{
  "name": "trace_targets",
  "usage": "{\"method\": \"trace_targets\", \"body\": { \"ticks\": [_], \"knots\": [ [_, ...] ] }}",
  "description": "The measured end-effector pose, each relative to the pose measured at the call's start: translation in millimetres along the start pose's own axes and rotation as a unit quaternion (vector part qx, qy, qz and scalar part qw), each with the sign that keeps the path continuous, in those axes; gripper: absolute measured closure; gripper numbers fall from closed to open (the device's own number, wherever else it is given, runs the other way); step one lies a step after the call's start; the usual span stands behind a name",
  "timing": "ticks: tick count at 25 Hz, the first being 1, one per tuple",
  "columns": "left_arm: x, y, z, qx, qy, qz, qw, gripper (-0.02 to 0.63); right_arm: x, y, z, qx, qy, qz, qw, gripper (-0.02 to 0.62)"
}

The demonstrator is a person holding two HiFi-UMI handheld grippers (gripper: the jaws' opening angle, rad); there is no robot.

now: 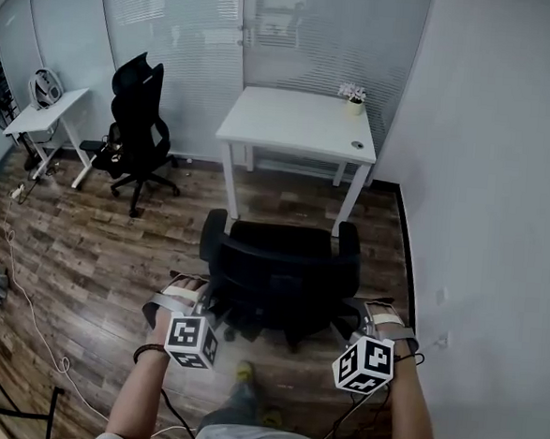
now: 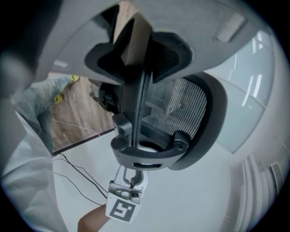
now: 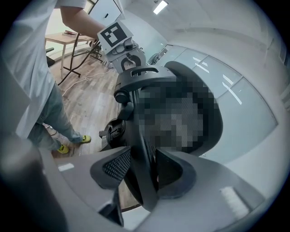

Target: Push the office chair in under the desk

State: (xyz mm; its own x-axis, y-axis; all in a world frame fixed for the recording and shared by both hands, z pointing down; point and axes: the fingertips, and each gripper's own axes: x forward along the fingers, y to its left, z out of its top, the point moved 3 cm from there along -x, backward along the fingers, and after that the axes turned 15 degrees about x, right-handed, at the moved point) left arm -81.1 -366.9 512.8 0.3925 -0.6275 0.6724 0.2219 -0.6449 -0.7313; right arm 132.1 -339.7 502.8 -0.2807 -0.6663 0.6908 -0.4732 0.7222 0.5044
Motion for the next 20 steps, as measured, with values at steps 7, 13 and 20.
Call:
{"method": "trace_targets", "body": {
  "ticks": [7,13,20],
  "knots": [
    [41.4,43.4,-50.5,0.005,-0.007,-0.004,1.0000,0.419,50.7,-38.7,28.0,0.007,-0.003,-0.001,1.000,0.430],
    [76.5,83.5,-84.4,0.008,-0.015,-0.002,0.9999,0.419,91.9,-78.4,46.5,0.019,0.003,-0.008,1.000,0.428],
    [118.9,130.2,-113.3,0.018,-0.027,0.009,0.9994,0.419,135.7,-128.7,60.4,0.035,0.019,-0.018,0.999,0.425]
  ]
}}
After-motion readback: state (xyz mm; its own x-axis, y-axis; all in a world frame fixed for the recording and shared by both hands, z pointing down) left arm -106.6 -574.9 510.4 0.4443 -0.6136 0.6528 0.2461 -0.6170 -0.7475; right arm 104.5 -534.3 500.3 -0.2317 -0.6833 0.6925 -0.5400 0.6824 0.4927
